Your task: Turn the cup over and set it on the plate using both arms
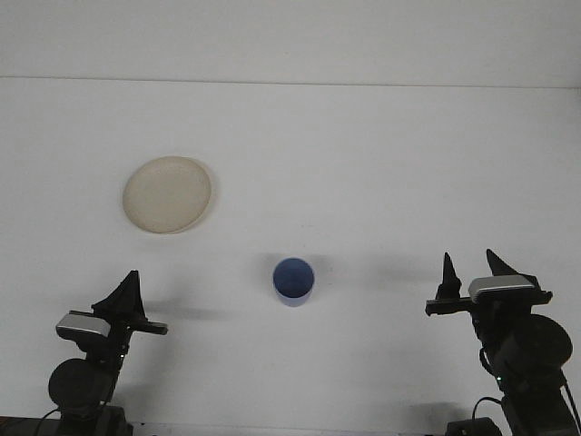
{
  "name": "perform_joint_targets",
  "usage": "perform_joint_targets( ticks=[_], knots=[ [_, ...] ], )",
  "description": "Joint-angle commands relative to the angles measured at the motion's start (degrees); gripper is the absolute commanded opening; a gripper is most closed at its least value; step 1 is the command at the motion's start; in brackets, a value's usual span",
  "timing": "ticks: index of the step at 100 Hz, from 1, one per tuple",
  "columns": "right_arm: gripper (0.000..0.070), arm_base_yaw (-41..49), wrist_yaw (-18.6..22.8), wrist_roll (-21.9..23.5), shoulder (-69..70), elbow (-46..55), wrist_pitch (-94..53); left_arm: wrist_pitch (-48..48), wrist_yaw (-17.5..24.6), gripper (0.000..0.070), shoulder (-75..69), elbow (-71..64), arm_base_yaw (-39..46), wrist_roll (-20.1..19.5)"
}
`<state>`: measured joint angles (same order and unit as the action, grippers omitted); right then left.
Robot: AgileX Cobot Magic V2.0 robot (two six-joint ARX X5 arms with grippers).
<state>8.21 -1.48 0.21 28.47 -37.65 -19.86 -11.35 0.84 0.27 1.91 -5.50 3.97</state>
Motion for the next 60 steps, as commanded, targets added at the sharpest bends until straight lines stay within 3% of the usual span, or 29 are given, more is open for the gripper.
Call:
perform_joint_targets(
  ticks=[1, 28, 38, 52, 60],
  knots=[
    [0.0451, 0.1, 0.0, -0.5, 0.1, -0.2, 0.5, -0.8, 0.0, 0.0011, -0.1, -1.1, 0.0, -0.2],
    [0.0451, 0.1, 0.0, -0.5, 0.1, -0.2, 0.5, 1.4, 0.1, 0.0011, -0.1, 2.0, 0.0, 5.6],
    [0.0451, 0.1, 0.0, -0.5, 0.1, -0.2, 0.5, 8.4, 0.1, 0.0011, 0.8, 7.8, 0.0, 6.2],
    [0.0451, 0.1, 0.0, -0.5, 0.1, -0.2, 0.5, 20.3, 0.5, 0.0011, 6.3, 19.8, 0.0, 11.2],
    [0.0451, 0.1, 0.0, -0.5, 0.1, -0.2, 0.5, 26.5, 1.7, 0.0011, 11.3, 27.4, 0.0, 12.2]
  ],
)
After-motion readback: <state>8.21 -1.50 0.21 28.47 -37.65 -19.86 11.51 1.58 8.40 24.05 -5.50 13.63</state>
